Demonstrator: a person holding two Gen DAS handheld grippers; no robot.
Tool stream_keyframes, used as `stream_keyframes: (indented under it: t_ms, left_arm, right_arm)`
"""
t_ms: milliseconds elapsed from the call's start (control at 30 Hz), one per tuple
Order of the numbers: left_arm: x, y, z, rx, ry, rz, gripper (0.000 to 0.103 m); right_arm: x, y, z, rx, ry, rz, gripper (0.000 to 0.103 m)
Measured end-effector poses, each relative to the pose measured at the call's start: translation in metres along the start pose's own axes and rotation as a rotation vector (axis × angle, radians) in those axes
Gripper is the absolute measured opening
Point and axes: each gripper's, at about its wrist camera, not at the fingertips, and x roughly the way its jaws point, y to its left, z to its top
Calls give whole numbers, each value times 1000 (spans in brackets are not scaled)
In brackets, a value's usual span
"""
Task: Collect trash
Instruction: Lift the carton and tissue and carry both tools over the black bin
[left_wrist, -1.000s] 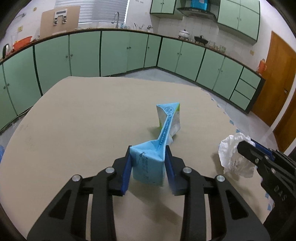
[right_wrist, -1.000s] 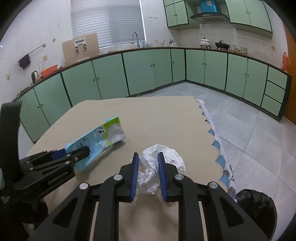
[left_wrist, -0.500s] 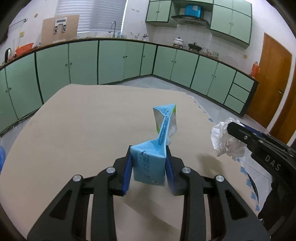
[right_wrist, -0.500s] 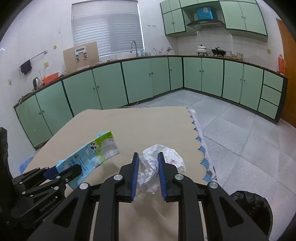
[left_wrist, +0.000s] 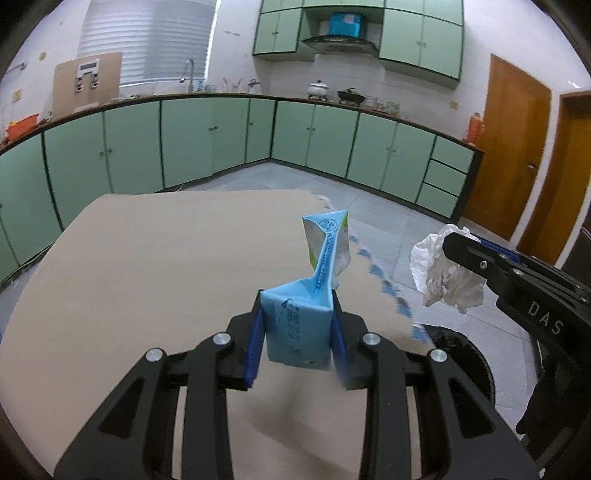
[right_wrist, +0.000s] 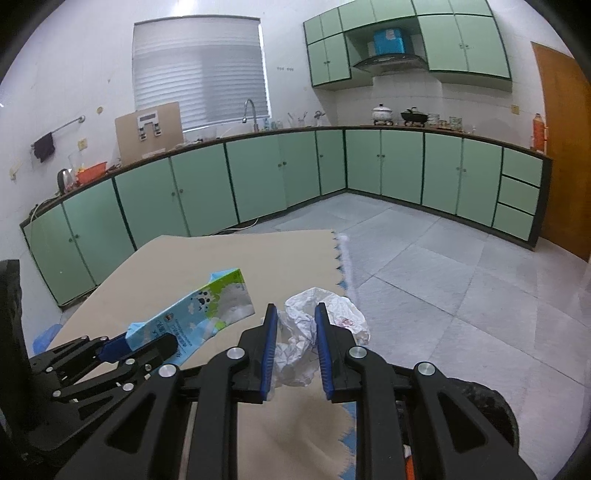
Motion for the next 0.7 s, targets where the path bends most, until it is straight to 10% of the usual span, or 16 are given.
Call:
stream_keyframes:
  t_ms: [700]
  left_arm:
    - [8,-124,-17,120,-2,-177,29]
  right_arm:
    - [-65,-95,-11,98,-48,-171,20]
